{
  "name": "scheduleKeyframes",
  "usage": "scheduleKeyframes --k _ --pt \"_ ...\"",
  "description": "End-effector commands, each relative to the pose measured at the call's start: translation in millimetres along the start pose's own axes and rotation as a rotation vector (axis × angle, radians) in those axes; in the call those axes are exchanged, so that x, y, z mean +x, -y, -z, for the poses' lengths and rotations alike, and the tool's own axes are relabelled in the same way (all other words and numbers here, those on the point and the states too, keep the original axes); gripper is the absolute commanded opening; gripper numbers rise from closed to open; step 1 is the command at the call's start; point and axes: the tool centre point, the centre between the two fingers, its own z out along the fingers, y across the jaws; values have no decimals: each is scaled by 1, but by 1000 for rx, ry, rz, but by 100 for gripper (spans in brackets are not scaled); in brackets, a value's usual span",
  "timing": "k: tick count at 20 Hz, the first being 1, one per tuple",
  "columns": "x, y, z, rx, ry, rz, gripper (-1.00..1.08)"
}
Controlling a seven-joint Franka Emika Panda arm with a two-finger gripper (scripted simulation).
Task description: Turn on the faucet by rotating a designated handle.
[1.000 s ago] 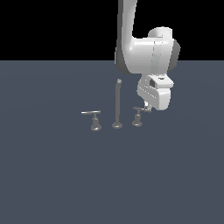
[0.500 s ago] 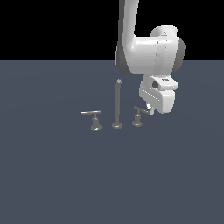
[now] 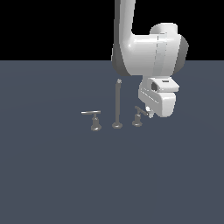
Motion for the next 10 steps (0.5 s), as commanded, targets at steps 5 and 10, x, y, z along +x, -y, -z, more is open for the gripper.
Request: scheduleKeyframes --k 5,10 --pt "-29 7 0 0 4 12 -100" --pt "-57 12 1 -2 8 23 -100"
